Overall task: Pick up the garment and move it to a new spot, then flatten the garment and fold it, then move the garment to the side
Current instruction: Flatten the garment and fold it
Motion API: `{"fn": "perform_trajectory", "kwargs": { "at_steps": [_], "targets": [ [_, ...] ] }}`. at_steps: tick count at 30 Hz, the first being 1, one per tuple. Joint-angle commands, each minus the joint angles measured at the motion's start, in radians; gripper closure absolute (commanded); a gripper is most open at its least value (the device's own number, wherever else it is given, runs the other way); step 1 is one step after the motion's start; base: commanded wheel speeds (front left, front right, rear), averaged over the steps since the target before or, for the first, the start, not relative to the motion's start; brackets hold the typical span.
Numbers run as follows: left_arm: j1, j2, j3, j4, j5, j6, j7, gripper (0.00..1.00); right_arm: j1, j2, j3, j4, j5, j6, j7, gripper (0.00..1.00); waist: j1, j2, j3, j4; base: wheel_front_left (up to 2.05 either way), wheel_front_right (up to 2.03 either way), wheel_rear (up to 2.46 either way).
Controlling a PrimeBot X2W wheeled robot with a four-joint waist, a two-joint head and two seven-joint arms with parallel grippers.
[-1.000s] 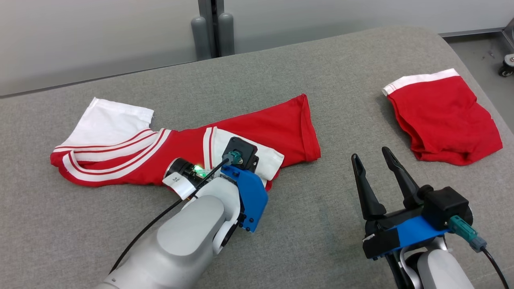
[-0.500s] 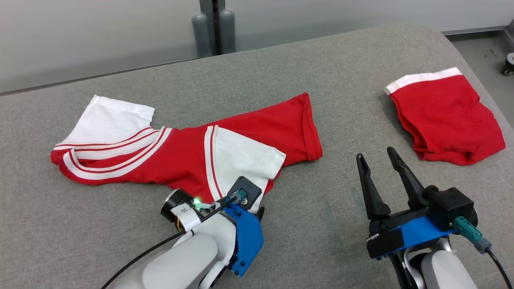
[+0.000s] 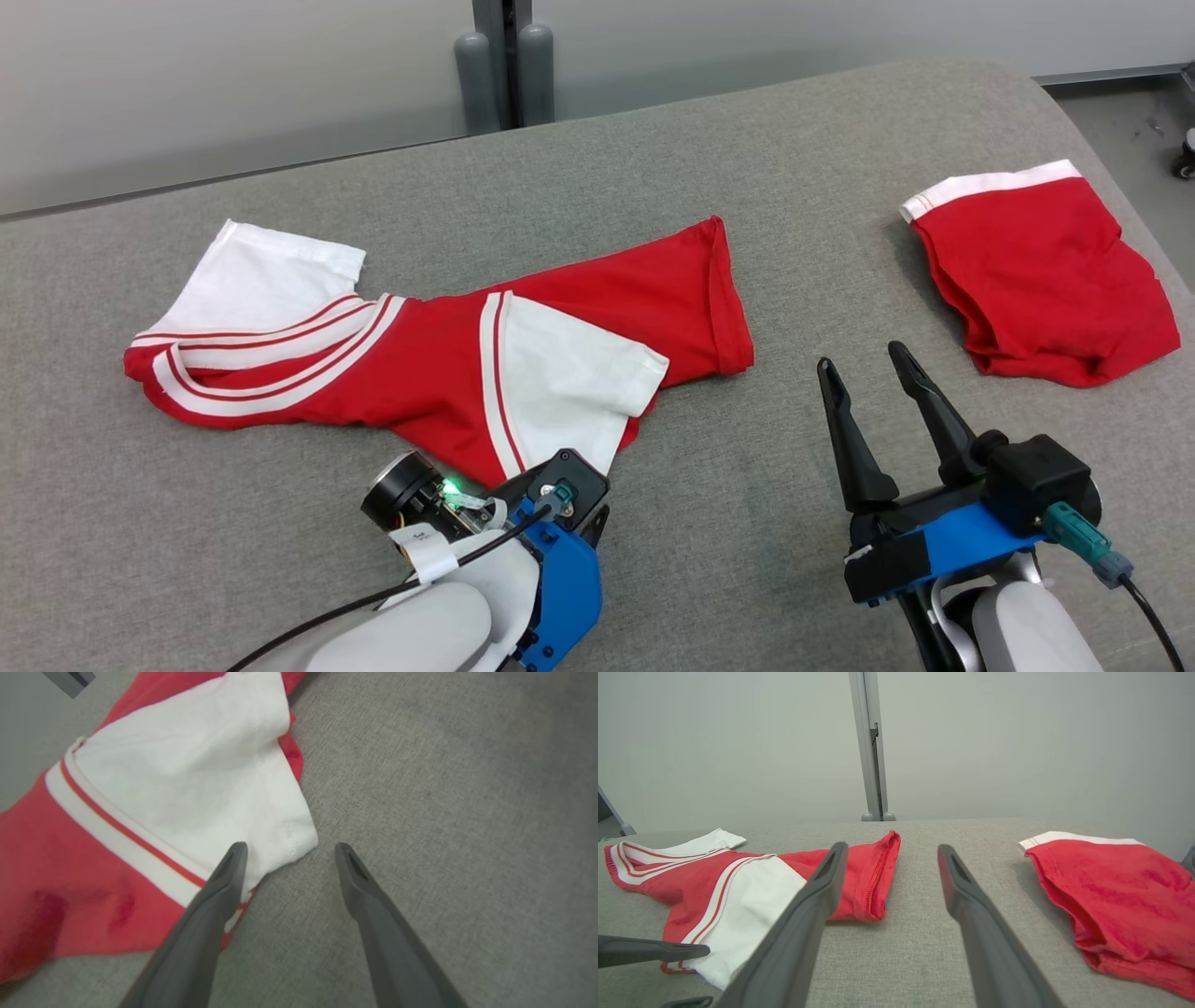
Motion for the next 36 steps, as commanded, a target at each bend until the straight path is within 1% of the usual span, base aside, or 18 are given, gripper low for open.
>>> {"fn": "perform_trajectory", "kwargs": {
  "at_steps": [1,5,8,11,12,13,14,15,16,19,22,25,27,29,33,35,36],
  "targets": [
    [-0.017,0.004,-0.005,0.004,0.008,-0.002,-0.003,0.0,-0.008,-0.001,-0.001,-0.005,0.001,0.0,0.0,0.0,0.0,0.0,0.0,-0.004,0.0,0.0,0.0],
    [-0.03,0.008,-0.017,0.048,0.041,0.0,-0.001,0.0,-0.004,-0.001,-0.007,-0.004,0.006,0.0,0.001,0.0,0.0,0.0,0.002,-0.012,0.0,0.0,0.0],
    [-0.036,0.001,-0.023,0.082,0.046,-0.017,-0.002,0.0,-0.002,-0.001,-0.007,-0.004,0.007,0.0,-0.001,0.0,0.0,0.0,0.004,-0.017,0.0,0.0,0.0],
    [-0.028,-0.008,-0.009,0.098,0.025,-0.025,-0.03,0.01,-0.005,-0.001,-0.008,-0.006,0.011,0.0,-0.004,0.0,0.0,0.0,0.009,-0.02,0.0,0.0,0.0],
    [-0.025,-0.013,0.0,0.101,0.015,-0.024,-0.042,0.22,-0.006,-0.001,-0.011,-0.007,0.012,0.0,-0.005,0.0,0.0,0.0,0.01,-0.02,0.0,0.0,0.0],
    [-0.024,-0.018,0.004,0.103,0.011,-0.024,-0.052,0.5,-0.006,-0.001,-0.014,-0.007,0.012,0.0,-0.006,0.0,0.0,0.0,0.012,-0.018,0.0,0.0,0.0],
    [-0.023,-0.021,0.007,0.107,0.008,-0.025,-0.059,0.58,-0.005,-0.001,-0.015,-0.007,0.012,0.0,-0.005,0.0,0.0,0.0,0.013,-0.016,0.0,0.0,0.0],
    [-0.02,-0.026,0.018,0.109,-0.006,-0.024,-0.068,0.72,-0.005,-0.001,-0.016,-0.006,0.011,0.0,-0.006,0.0,0.0,0.0,0.014,-0.015,0.0,0.0,0.0],
    [-0.017,-0.029,0.028,0.111,-0.015,-0.024,-0.076,1.0,-0.005,-0.001,-0.016,-0.005,0.011,0.0,-0.007,0.0,0.0,0.0,0.014,-0.014,0.0,0.0,0.0],
    [-0.014,-0.04,0.05,0.116,-0.041,-0.021,-0.096,1.0,-0.008,-0.001,-0.015,-0.002,0.013,0.0,-0.008,0.0,0.0,0.0,0.015,-0.01,0.0,0.0,0.0],
    [-0.006,-0.047,0.089,0.108,-0.071,-0.01,-0.137,1.0,-0.011,-0.001,-0.015,-0.003,0.012,0.0,-0.007,0.0,0.0,0.0,0.016,-0.006,0.0,0.0,0.0],
    [0.03,-0.065,0.162,0.072,-0.146,0.0,-0.202,1.0,-0.012,-0.001,-0.018,-0.004,0.008,0.0,-0.005,0.0,0.0,0.0,0.013,-0.001,0.0,0.0,0.0],
    [0.075,-0.077,0.244,0.031,-0.234,-0.003,-0.268,1.0,-0.008,-0.001,-0.024,-0.006,0.005,0.0,-0.003,0.0,0.0,0.0,0.009,0.006,0.0,0.0,0.0],
    [0.127,-0.077,0.335,-0.008,-0.316,0.003,-0.347,1.0,-0.004,-0.001,-0.029,-0.009,-0.001,0.0,0.001,0.0,0.0,0.0,0.005,0.014,0.0,0.0,0.0],
    [0.274,-0.088,0.534,-0.076,-0.503,-0.018,-0.516,1.0,0.002,-0.001,-0.038,-0.019,-0.008,0.0,0.008,0.0,0.0,0.0,-0.004,0.039,0.0,0.0,0.0],
    [0.339,-0.085,0.617,-0.085,-0.558,-0.022,-0.565,1.0,0.005,-0.001,-0.04,-0.023,-0.014,0.0,0.012,0.0,0.0,0.0,-0.008,0.056,0.0,0.0,0.0],
    [0.375,-0.097,0.656,-0.083,-0.594,-0.025,-0.577,1.0,0.006,-0.001,-0.043,-0.027,-0.016,0.0,0.016,0.0,0.0,0.0,-0.01,0.067,0.0,0.0,0.0]
  ]
}}
